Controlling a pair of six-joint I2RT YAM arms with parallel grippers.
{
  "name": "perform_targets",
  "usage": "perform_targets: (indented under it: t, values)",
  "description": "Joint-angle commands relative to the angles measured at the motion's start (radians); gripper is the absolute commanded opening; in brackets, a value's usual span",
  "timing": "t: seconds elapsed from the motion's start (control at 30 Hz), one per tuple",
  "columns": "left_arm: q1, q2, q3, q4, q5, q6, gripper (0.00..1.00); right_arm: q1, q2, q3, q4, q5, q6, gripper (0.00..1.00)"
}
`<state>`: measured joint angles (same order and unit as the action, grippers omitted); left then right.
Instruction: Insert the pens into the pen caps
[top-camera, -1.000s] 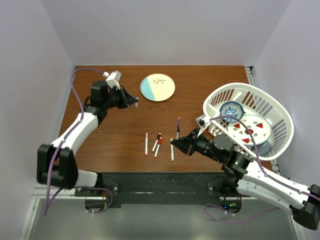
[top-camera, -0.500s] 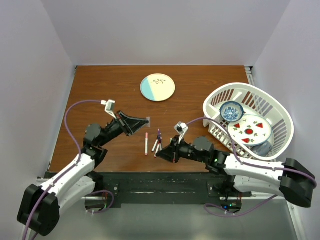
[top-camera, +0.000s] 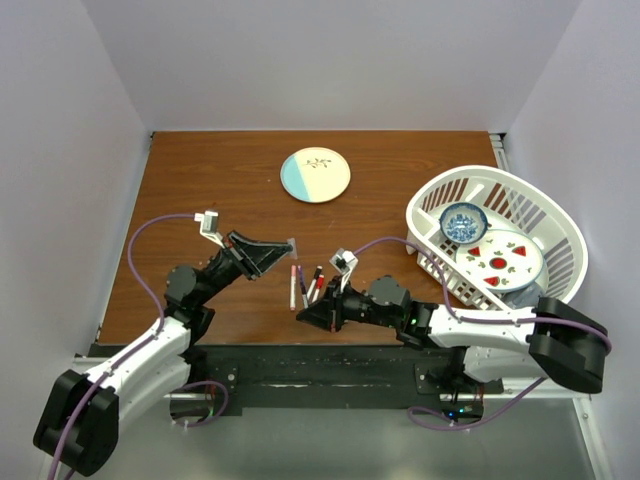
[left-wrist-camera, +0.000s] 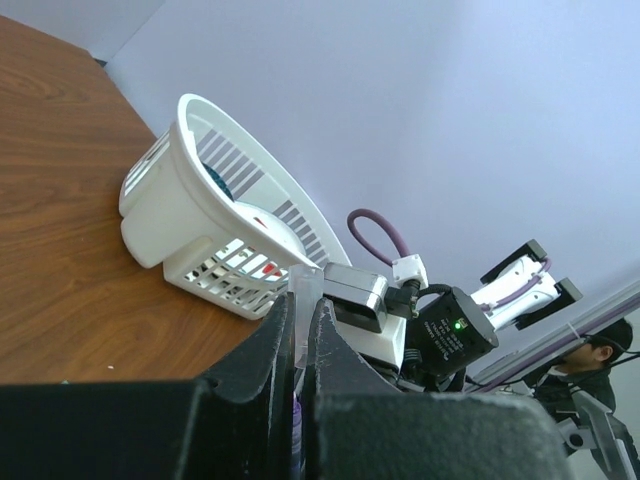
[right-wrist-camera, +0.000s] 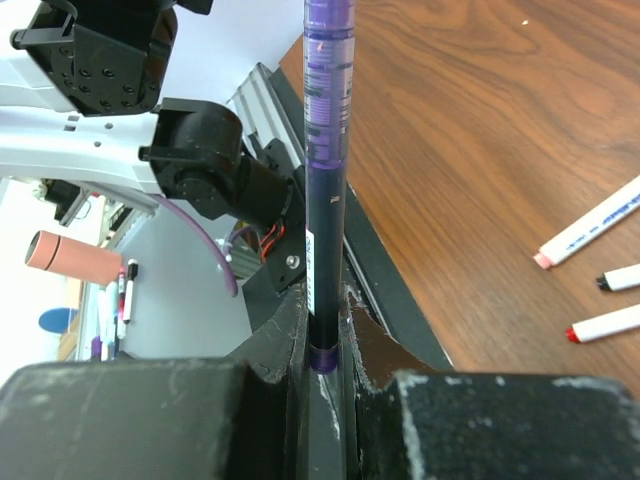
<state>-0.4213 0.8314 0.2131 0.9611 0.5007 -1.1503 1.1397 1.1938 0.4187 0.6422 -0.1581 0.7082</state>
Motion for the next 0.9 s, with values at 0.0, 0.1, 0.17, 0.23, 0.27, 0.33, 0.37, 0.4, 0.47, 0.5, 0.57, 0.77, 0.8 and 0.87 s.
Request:
perform_targets:
  t: [0.0, 0.1, 0.17, 0.23, 0.27, 0.33, 0.37, 0.4, 0.47, 0.5, 0.57, 0.77, 0.8, 0.87]
  values:
    - [-0.004, -0.011, -0.006, 0.077, -0.017, -0.014, 0.0, 0.015, 0.016, 0.057, 0.091, -0.003, 0.005, 0.0]
    - [-0.004, -0.012, -0.006, 0.077, -0.016, -0.012, 0.0, 0.022, 0.016, 0.061, 0.091, 0.006, 0.002, 0.0]
    - [-0.004, -0.012, -0.007, 0.073, -0.016, -0.011, 0.0, 0.022, 0.009, 0.061, 0.086, 0.015, 0.001, 0.0]
    - [-0.005, -0.011, -0.009, 0.073, -0.014, -0.012, 0.0, 0.023, 0.006, 0.061, 0.082, 0.019, -0.003, 0.0]
    - [-0.005, -0.009, -0.011, 0.074, -0.011, -0.014, 0.0, 0.023, 0.004, 0.063, 0.077, 0.023, -0.004, 0.0]
    - [-0.005, -0.009, -0.015, 0.08, -0.01, -0.02, 0.0, 0.025, 0.004, 0.066, 0.074, 0.026, -0.006, 0.0]
    - [-0.007, -0.009, -0.017, 0.083, -0.007, -0.022, 0.0, 0.023, 0.006, 0.069, 0.074, 0.028, -0.007, 0.0]
    - [-0.007, -0.009, -0.021, 0.09, -0.005, -0.026, 0.0, 0.023, 0.006, 0.071, 0.076, 0.029, -0.006, 0.0]
    - [-0.01, -0.012, -0.024, 0.1, -0.004, -0.037, 0.0, 0.023, 0.012, 0.074, 0.077, 0.031, -0.006, 0.0]
    - [-0.011, -0.014, -0.029, 0.099, -0.002, -0.04, 0.0, 0.023, 0.013, 0.074, 0.079, 0.031, -0.006, 0.0]
    - [-0.016, -0.017, -0.032, 0.105, -0.007, -0.052, 0.0, 0.025, 0.013, 0.077, 0.083, 0.034, -0.003, 0.0]
    - [-0.045, -0.029, -0.046, 0.1, -0.016, -0.048, 0.0, 0.023, 0.007, 0.086, 0.077, 0.052, -0.009, 0.0]
    - [-0.048, -0.032, -0.049, 0.097, -0.017, -0.048, 0.0, 0.023, 0.006, 0.088, 0.076, 0.054, -0.009, 0.0]
    - [-0.057, -0.034, -0.063, 0.111, -0.022, -0.057, 0.0, 0.023, 0.003, 0.091, 0.07, 0.068, -0.013, 0.0]
